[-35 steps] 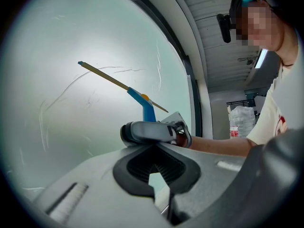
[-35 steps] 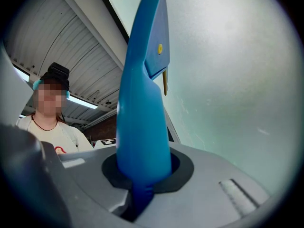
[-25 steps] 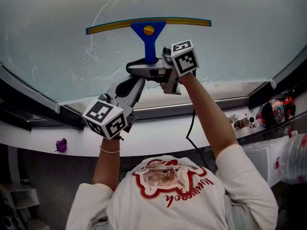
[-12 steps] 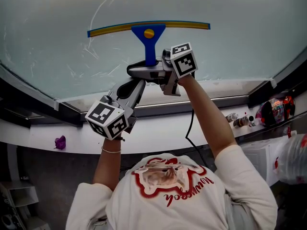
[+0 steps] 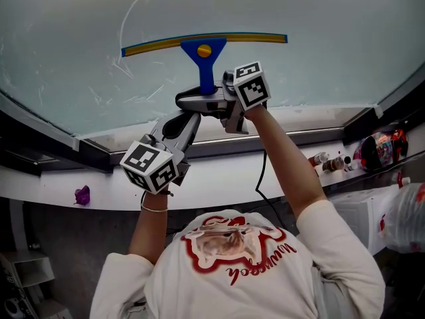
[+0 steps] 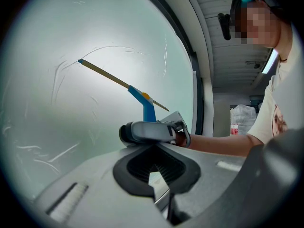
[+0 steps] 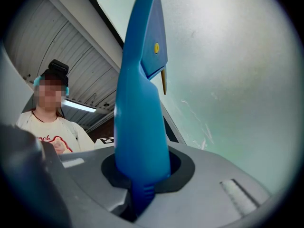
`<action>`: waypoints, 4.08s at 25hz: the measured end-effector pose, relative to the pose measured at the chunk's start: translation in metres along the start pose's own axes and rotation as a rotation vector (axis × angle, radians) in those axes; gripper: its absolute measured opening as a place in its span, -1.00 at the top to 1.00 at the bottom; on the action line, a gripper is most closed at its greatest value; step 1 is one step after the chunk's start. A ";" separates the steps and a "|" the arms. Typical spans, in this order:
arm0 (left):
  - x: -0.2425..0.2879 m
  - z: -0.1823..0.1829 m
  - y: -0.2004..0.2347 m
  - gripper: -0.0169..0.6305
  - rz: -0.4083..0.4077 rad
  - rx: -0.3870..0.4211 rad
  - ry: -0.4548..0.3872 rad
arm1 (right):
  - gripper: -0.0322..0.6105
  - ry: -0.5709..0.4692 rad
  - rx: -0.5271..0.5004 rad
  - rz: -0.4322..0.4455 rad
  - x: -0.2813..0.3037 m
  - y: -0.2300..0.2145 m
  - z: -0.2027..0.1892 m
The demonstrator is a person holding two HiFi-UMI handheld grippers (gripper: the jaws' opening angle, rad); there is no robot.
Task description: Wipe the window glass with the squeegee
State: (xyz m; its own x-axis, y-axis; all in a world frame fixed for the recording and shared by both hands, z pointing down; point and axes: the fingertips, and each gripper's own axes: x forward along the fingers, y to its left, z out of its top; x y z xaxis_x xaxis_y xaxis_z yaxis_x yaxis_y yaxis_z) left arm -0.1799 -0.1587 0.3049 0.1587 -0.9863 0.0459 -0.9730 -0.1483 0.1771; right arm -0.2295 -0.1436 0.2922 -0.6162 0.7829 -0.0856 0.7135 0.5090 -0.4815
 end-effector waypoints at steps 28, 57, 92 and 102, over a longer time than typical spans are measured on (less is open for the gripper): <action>-0.004 -0.045 0.002 0.93 0.021 -0.050 0.053 | 0.68 -0.007 0.075 0.009 -0.001 -0.019 -0.047; -0.003 -0.096 0.007 0.93 0.023 -0.102 0.118 | 0.68 0.009 0.145 0.011 -0.006 -0.037 -0.092; -0.001 -0.141 0.009 0.93 0.021 -0.151 0.210 | 0.64 0.027 0.202 0.008 -0.012 -0.058 -0.136; 0.000 -0.148 0.011 0.93 0.018 -0.162 0.224 | 0.62 0.028 0.206 0.007 -0.013 -0.062 -0.143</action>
State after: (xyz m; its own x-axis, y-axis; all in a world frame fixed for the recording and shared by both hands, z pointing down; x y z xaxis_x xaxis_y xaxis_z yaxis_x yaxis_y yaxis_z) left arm -0.1655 -0.1494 0.4525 0.1918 -0.9455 0.2632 -0.9393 -0.0991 0.3286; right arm -0.2182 -0.1345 0.4476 -0.6000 0.7972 -0.0671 0.6331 0.4218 -0.6491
